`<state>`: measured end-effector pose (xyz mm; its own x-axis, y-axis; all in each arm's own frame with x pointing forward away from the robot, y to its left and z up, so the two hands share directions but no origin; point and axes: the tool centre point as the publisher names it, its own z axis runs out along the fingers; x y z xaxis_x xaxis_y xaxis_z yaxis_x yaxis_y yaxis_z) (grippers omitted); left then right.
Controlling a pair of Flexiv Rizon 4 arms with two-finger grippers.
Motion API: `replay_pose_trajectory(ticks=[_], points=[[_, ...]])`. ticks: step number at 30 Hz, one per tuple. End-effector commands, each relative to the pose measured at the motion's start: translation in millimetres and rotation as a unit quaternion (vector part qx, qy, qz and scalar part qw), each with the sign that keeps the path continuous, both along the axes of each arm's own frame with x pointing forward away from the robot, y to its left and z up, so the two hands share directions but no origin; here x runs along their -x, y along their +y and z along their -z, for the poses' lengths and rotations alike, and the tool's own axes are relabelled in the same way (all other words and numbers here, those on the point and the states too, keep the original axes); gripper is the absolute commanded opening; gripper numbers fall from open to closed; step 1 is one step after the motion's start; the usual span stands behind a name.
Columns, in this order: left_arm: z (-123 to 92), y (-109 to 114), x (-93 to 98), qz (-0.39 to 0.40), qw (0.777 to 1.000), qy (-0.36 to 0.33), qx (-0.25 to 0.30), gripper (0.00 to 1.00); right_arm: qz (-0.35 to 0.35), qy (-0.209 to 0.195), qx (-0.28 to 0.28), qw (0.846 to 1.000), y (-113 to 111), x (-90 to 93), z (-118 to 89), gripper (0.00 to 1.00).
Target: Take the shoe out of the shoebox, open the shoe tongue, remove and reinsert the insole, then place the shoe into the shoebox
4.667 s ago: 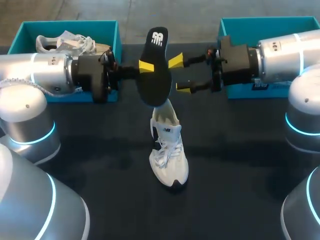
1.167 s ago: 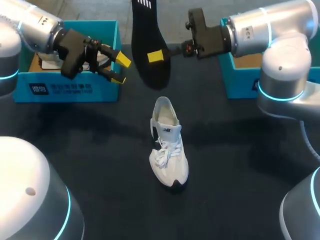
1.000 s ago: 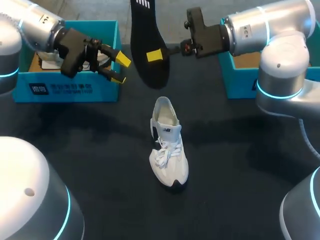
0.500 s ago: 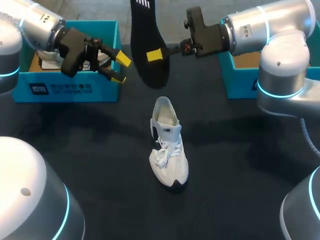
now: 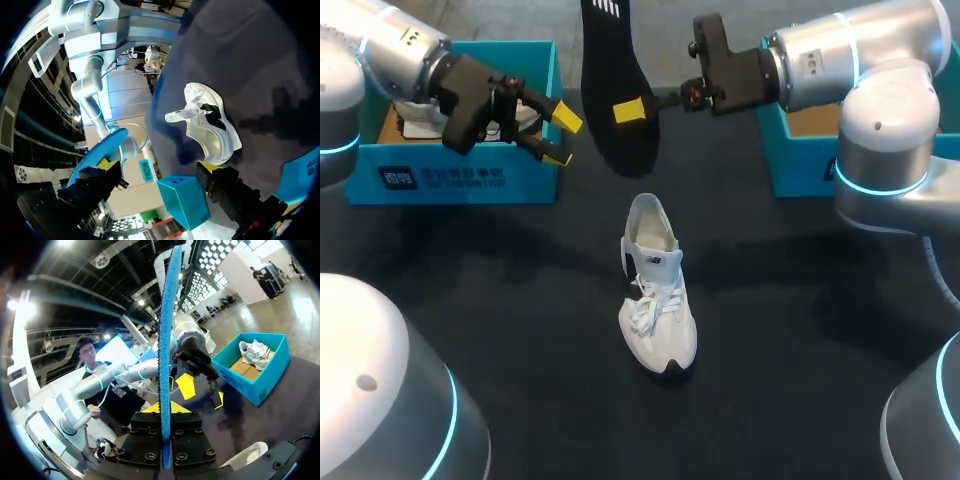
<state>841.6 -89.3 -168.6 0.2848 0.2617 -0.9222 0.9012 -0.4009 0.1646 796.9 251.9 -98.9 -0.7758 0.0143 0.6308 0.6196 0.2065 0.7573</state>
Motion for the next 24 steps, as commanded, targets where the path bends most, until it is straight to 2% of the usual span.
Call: replay_pose_trajectory(ticks=[1, 4, 14, 18, 24], points=[[-1, -2, -1.1, -0.006, 0.999, 0.035, 0.003, 1.0, 0.0, 0.0, 0.0, 1.0, 2, -0.6, 1, 0.0], [3, -3, -2.1, -0.012, 0.998, 0.067, -0.013, 1.0, 0.0, 0.0, 0.0, 1.0, 2, -0.6, 1, 0.0], [21, -2, -7.5, -0.029, 0.983, 0.173, -0.053, 1.0, -0.019, -0.043, 0.0, 0.999, -4, -23.4, 21, 0.0], [31, 0, -6.7, -0.043, 0.97, 0.228, -0.076, 1.0, -0.028, -0.054, -0.002, 0.998, -9, -33.0, 33, 0.0], [44, 2, -3.5, -0.068, 0.952, 0.275, -0.113, 1.0, -0.035, -0.056, -0.004, 0.998, -15, -46.8, 48, 0.0]])
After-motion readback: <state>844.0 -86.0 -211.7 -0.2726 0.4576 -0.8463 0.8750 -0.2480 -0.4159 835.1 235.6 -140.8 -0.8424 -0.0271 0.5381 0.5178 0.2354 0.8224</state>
